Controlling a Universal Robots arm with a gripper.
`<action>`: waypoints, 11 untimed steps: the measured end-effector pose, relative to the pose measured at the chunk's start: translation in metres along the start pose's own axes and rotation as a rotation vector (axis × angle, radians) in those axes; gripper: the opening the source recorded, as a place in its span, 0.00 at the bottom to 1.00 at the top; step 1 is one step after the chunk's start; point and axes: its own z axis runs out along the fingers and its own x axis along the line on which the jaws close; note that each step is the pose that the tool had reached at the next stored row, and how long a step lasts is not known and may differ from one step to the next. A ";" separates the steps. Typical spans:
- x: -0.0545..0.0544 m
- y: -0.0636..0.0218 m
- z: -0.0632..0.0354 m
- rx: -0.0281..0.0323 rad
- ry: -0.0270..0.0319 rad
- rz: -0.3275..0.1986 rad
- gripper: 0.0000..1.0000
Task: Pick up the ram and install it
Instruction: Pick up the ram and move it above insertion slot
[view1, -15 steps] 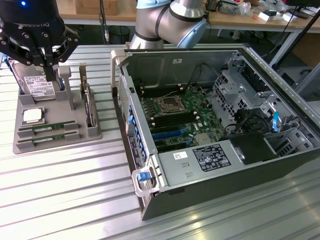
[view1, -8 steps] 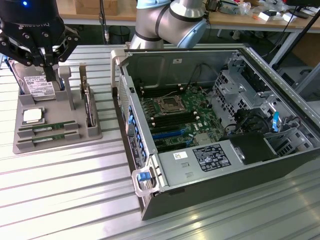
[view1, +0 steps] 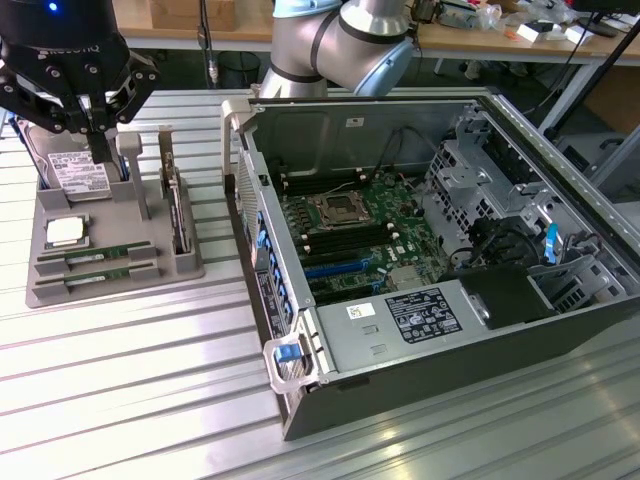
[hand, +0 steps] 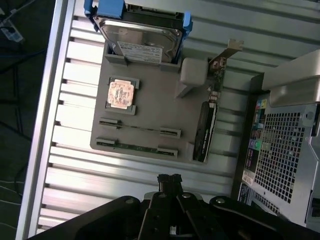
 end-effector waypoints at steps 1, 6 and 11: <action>0.000 0.0000 0.0000 -0.0001 0.0002 -0.006 0.10; 0.000 0.0000 0.0000 -0.0009 0.0015 -0.036 0.10; 0.000 0.0000 0.0000 -0.0017 0.0028 -0.068 0.10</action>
